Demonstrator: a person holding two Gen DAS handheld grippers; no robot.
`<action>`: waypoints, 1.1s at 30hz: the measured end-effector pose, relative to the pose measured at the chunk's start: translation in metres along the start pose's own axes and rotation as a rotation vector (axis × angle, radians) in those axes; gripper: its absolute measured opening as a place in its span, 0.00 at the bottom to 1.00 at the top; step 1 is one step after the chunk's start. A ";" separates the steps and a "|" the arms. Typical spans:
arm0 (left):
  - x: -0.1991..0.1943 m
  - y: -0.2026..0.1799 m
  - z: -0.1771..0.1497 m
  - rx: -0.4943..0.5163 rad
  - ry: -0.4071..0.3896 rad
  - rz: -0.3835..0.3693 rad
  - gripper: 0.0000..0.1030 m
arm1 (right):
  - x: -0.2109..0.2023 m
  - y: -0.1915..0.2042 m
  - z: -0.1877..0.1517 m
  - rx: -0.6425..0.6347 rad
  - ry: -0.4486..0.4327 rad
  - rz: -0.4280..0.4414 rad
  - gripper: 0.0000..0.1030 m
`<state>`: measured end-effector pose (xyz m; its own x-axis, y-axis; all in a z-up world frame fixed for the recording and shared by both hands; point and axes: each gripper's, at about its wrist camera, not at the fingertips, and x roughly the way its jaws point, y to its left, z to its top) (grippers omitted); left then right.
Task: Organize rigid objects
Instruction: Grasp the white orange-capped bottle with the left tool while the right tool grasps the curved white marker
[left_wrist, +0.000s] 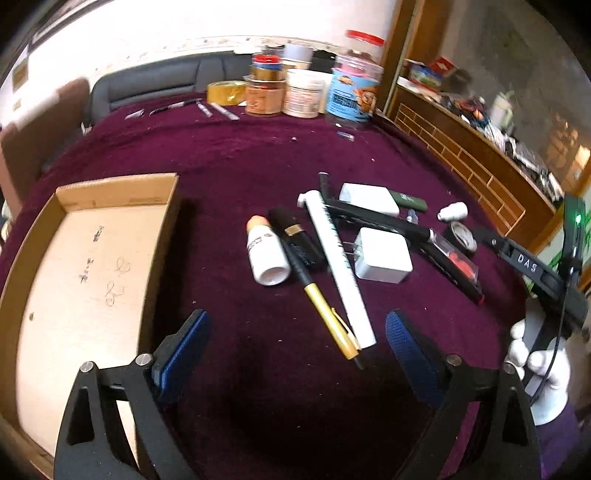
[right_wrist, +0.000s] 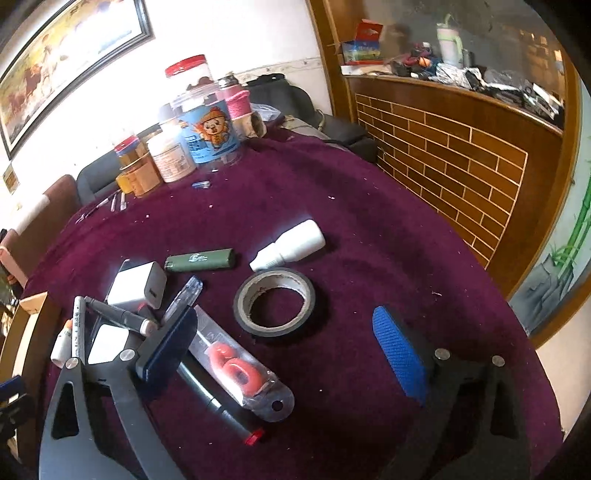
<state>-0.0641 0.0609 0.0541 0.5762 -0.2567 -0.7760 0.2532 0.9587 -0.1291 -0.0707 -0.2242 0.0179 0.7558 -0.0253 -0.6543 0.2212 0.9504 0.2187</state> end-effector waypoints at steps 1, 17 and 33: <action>0.000 -0.003 0.004 0.016 -0.011 0.008 0.57 | -0.004 0.003 -0.002 -0.011 -0.006 -0.001 0.94; 0.065 0.043 0.035 -0.195 0.143 -0.076 0.26 | 0.000 0.006 -0.002 -0.007 0.007 0.004 0.94; 0.027 0.031 0.038 -0.157 0.024 -0.103 0.22 | 0.006 0.006 -0.001 -0.003 0.037 -0.016 0.94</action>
<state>-0.0109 0.0790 0.0527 0.5344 -0.3533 -0.7678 0.1848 0.9353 -0.3017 -0.0657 -0.2182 0.0141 0.7288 -0.0287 -0.6842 0.2311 0.9508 0.2062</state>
